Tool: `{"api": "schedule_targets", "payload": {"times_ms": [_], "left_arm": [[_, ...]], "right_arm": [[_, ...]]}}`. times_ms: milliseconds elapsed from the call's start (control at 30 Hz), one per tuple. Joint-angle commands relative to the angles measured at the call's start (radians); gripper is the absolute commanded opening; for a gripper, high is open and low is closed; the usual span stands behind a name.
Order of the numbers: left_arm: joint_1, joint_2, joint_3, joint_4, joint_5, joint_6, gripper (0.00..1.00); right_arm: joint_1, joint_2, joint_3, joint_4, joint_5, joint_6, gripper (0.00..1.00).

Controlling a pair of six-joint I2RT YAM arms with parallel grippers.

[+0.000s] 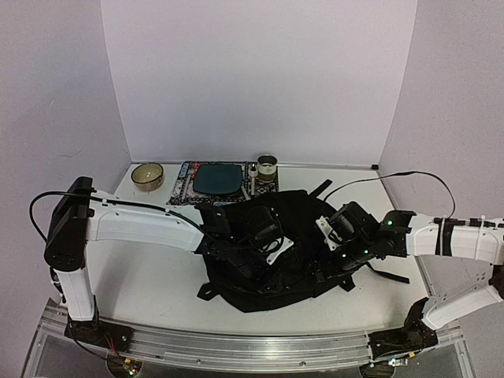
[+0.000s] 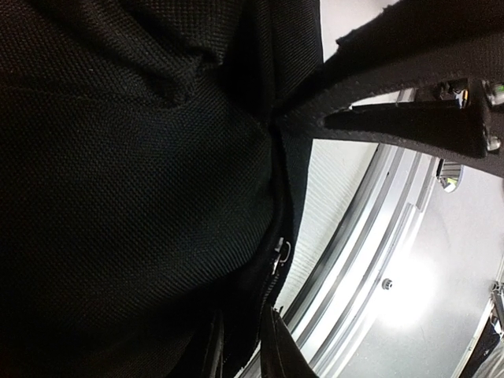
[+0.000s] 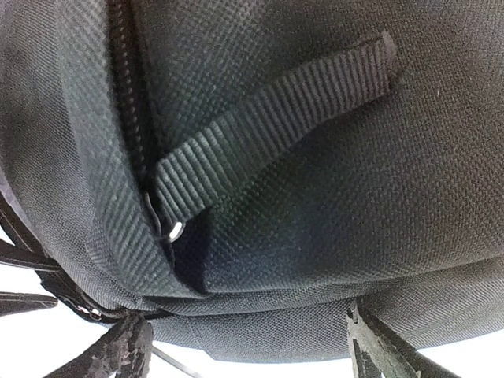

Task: Pack the student bag
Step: Pick up the largest pocket of the bag from the student bag.

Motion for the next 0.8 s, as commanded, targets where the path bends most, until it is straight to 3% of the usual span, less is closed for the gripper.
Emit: {"api": "schedule_targets", "payload": {"times_ms": [0,467,767], "left_arm": [[0.002,0.011,0.0,-0.011,0.029,0.001,0.18],[0.011,0.019,0.001,-0.042,-0.063,-0.013,0.14],[0.012,0.034,0.006,-0.05,-0.009,-0.013,0.14]], "right_arm": [[0.003,-0.002,-0.007,-0.018,-0.009,-0.011,0.85],[0.003,-0.005,-0.006,-0.016,-0.01,-0.008,0.85],[0.002,-0.005,-0.003,-0.015,-0.013,-0.01,0.85]]}}
